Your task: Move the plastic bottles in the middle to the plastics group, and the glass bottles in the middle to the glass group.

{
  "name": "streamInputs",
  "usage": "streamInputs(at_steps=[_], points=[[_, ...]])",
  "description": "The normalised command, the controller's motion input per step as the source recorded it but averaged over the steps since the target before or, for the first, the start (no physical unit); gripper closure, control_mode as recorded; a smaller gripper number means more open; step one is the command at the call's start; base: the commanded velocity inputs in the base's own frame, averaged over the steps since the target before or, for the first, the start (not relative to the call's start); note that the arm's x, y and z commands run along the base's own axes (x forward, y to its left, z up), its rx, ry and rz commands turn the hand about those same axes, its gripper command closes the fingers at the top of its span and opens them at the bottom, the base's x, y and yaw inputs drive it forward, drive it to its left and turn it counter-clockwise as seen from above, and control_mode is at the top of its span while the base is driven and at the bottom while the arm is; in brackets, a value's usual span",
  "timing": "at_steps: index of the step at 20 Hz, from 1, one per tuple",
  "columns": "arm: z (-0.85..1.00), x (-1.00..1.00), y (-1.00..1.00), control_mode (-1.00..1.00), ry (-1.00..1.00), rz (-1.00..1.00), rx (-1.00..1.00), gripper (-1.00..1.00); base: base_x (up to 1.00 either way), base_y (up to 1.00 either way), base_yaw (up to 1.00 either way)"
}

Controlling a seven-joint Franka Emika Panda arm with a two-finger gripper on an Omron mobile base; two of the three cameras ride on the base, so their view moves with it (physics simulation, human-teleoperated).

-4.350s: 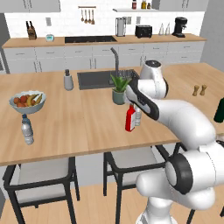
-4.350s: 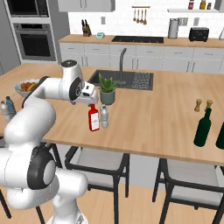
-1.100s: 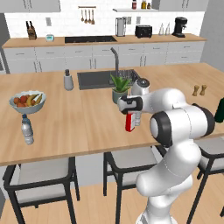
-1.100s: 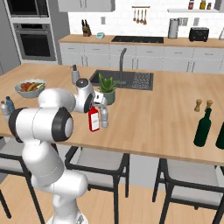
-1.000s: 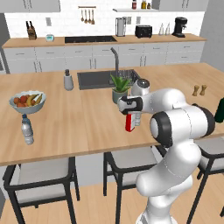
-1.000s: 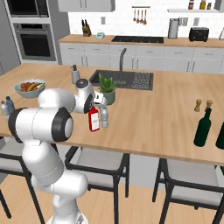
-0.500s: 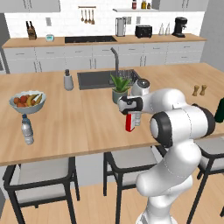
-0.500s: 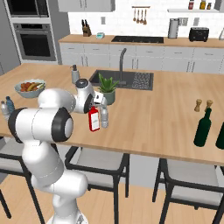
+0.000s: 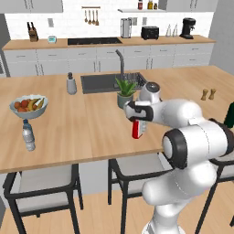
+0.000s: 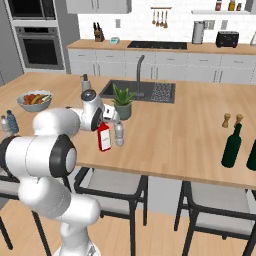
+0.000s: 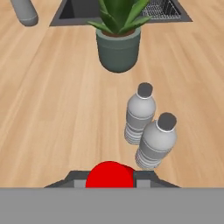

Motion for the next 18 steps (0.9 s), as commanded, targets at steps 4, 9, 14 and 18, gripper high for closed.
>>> streamInputs(at_steps=[4,9,14,18], points=[[0.19,-0.78,0.03,-1.0,0.0,0.04,0.0,1.0,0.0,0.0,0.0],[0.04,-0.35,-0.47,-1.0,0.06,0.01,0.0,1.0,0.0,0.0,0.0],[0.15,-0.03,-1.0,-1.0,0.04,-0.02,0.0,1.0,0.0,0.0,0.0],[0.11,0.0,-1.0,-1.0,0.06,-0.05,0.0,1.0,0.0,0.0,0.0]])
